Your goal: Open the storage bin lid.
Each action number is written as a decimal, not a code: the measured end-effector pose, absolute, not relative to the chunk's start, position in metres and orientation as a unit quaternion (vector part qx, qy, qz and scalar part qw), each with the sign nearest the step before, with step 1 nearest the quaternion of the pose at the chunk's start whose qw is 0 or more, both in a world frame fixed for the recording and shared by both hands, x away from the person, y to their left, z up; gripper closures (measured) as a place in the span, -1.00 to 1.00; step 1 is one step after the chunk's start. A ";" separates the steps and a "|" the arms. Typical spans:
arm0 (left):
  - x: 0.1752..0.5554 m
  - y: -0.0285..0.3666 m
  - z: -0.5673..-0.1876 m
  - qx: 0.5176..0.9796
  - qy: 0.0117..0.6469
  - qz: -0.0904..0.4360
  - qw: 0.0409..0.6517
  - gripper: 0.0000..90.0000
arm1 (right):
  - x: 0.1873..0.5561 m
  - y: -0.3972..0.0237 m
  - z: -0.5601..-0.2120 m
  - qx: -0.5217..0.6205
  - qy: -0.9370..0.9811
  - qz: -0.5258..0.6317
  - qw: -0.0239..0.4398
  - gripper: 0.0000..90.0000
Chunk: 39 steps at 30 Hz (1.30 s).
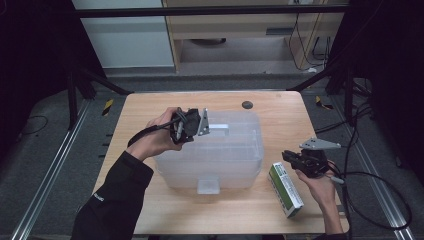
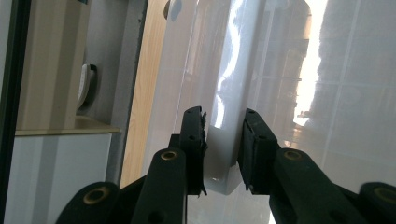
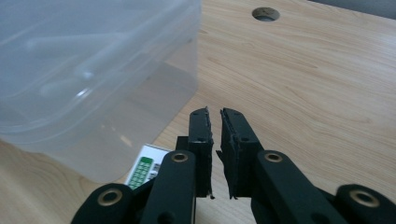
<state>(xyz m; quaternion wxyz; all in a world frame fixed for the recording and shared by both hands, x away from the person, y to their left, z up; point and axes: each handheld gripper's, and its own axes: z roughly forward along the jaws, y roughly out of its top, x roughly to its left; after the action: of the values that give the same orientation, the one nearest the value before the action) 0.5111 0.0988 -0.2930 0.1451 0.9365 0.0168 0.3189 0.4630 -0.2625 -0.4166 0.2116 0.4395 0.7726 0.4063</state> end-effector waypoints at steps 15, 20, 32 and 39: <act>0.513 0.099 -0.290 0.939 0.018 0.311 0.148 0.61 | 0.453 -0.245 -0.400 0.402 0.788 0.425 0.191 1.00; 0.516 0.099 -0.288 0.939 0.021 0.309 0.149 0.61 | 0.451 -0.239 -0.397 0.391 0.793 0.427 0.189 1.00; 0.522 0.100 -0.282 0.939 0.028 0.309 0.152 0.59 | 0.450 -0.233 -0.399 0.384 0.801 0.424 0.177 1.00; 0.525 0.102 -0.280 0.936 0.033 0.311 0.162 0.58 | 0.449 -0.231 -0.400 0.378 0.805 0.425 0.172 1.00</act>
<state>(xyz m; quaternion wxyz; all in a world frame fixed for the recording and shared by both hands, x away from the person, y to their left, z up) 0.5254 0.1019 -0.2802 0.1620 0.9357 0.0333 0.3115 0.4494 -0.2312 -0.3998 0.1718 0.3778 0.8045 0.4248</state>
